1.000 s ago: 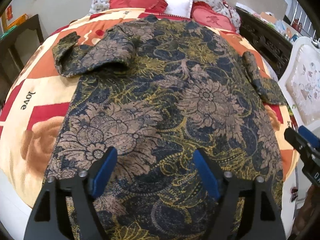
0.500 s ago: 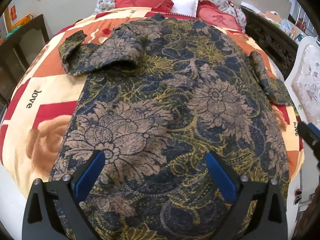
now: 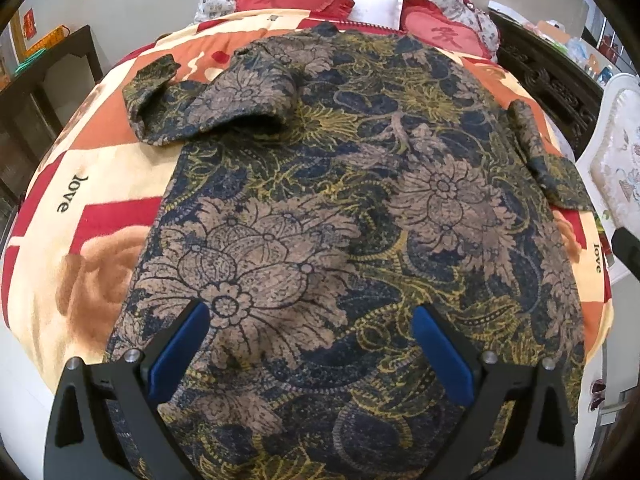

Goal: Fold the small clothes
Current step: 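Grasp the shirt's sleeve cuff with the left gripper and lift it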

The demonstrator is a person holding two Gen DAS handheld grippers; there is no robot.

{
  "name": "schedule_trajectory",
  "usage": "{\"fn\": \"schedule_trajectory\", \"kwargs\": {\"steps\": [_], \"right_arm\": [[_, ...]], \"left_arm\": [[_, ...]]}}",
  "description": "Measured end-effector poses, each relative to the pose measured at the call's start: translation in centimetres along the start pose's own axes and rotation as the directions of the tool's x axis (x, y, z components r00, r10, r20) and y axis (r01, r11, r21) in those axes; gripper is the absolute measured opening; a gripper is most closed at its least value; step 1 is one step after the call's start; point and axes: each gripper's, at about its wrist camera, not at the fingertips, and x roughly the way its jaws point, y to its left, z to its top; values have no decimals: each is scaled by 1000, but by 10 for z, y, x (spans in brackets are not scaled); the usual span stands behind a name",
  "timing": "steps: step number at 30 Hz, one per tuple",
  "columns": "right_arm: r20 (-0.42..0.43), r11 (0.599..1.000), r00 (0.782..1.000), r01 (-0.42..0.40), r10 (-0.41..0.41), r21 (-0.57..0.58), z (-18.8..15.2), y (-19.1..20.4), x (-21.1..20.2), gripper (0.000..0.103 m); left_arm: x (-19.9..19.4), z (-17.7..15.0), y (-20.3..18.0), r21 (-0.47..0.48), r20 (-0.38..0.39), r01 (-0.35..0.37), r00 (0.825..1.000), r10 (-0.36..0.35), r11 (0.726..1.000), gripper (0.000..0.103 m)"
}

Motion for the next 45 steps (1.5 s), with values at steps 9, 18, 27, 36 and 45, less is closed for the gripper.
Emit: {"fn": "schedule_trajectory", "kwargs": {"steps": [9,18,27,36,45], "right_arm": [[13,998,1000,-10,11,-55,9,11,8,81],[-1,971,1000,-29,29,-236,28,50,76,81],[-131,965,990,-74,42,-251,25,69,173,82],[-114,965,993,-69,41,-254,20,69,178,98],[-108,967,993,-73,48,-245,22,70,182,103]], "left_arm": [[10,6,6,17,0,-15,1000,15,1000,103],[54,50,46,46,45,-60,997,58,997,103],[80,53,63,35,49,-37,998,35,999,103],[49,106,120,-26,110,32,994,-29,999,103],[104,223,186,-68,103,-116,987,123,991,102]]}}
